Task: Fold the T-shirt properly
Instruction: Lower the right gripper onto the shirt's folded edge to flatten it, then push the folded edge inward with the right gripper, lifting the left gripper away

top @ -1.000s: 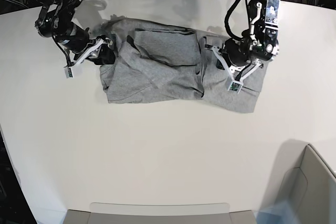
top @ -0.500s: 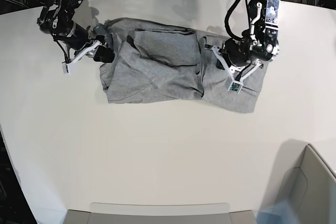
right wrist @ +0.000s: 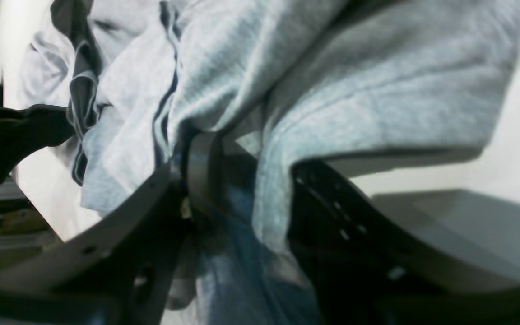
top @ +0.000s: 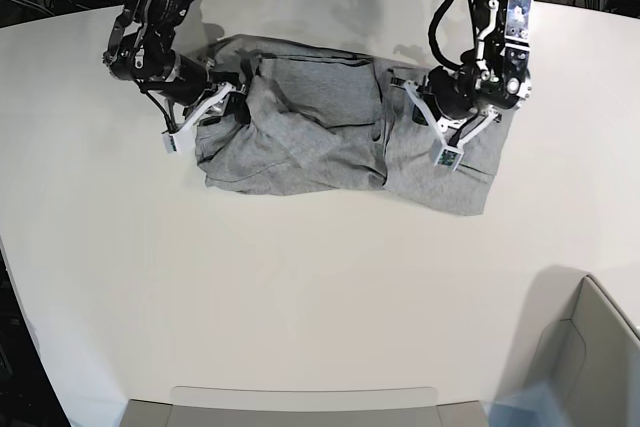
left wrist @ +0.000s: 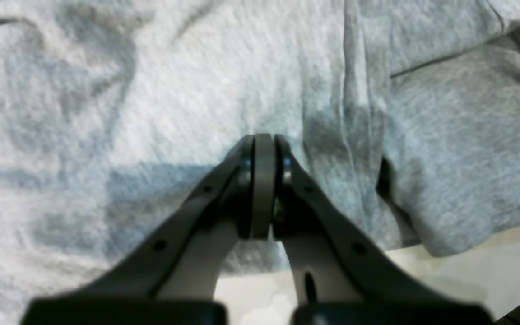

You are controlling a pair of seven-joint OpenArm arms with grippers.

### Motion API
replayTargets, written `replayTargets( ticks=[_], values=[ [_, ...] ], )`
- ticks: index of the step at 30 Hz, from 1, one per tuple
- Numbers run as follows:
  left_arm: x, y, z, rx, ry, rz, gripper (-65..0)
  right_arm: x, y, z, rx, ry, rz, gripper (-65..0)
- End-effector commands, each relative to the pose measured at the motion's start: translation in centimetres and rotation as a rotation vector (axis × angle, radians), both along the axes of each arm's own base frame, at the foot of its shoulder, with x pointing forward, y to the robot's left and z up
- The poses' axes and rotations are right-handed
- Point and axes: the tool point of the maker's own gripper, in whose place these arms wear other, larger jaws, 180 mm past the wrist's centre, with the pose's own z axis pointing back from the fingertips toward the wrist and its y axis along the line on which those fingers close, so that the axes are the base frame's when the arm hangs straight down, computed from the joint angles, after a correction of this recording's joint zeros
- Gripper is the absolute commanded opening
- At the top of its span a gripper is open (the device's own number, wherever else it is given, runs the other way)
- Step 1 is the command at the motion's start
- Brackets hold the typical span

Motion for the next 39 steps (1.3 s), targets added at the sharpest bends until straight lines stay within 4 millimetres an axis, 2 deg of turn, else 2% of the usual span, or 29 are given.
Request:
replayTargets(
  ticks=[1, 3, 8, 11, 13, 16, 17, 22, 24, 31, 32, 35, 39],
  values=[
    [0.8, -0.1, 0.9, -0.006, -0.037, -0.002, -65.0, 1.4, 0.1, 0.9, -0.026, -0.049, 0.0, -44.2],
    [0.8, -0.1, 0.9, -0.006, -0.037, -0.002, -65.0, 1.8, 0.1, 0.5, -0.072, -0.053, 0.0, -44.2],
    [0.8, -0.2, 1.0, -0.01, -0.039, -0.004, -65.0, 2.8, 2.2, 0.2, -0.063, -0.069, 0.051, -44.2],
    [0.8, -0.7, 2.6, -0.016, -0.088, -0.021, -65.0, 2.9, 3.4, -0.5, -0.067, -0.051, 0.098, -45.3],
    [1.2, -1.3, 4.4, -0.023, -0.138, -0.036, -65.0, 2.9, 3.2, -1.0, -0.109, -0.04, 0.128, -50.6],
    [1.2, -1.6, 5.1, -0.028, -0.164, -0.042, -65.0, 3.4, 2.6, -1.3, -0.169, -0.033, 0.144, -65.0],
    [1.2, -1.5, 5.1, -0.028, -0.166, -0.041, -65.0, 3.9, 2.2, -1.2, -0.195, -0.039, 0.147, -65.0],
    [1.1, -2.5, 6.1, -0.09, -0.182, -0.047, -65.0, 5.1, -2.7, -1.1, -0.327, -0.05, 0.151, -65.0],
    [0.8, -2.8, 6.2, -0.135, -0.172, -0.039, -65.0, 5.3, -5.2, -0.9, -0.385, -0.052, 0.148, -65.0],
    [1.2, -1.7, 7.5, -0.27, -0.181, 0.045, -65.0, 6.6, -15.7, 0.5, -0.672, -0.016, 0.138, -65.0],
    [1.3, -1.6, 7.7, -0.282, -0.184, 0.053, -65.0, 6.7, -16.5, 0.6, -0.709, -0.009, 0.139, -65.0],
    [1.2, -1.0, 7.8, -0.3, -0.182, 0.079, -65.0, 7.4, -17.8, 2.1, -0.813, -0.032, 0.14, -65.0],
    [0.9, 0.1, 7.6, -0.288, -0.174, 0.107, -65.0, 8.7, -14.9, 4.6, -0.969, -0.128, 0.229, -65.0]
  ],
)
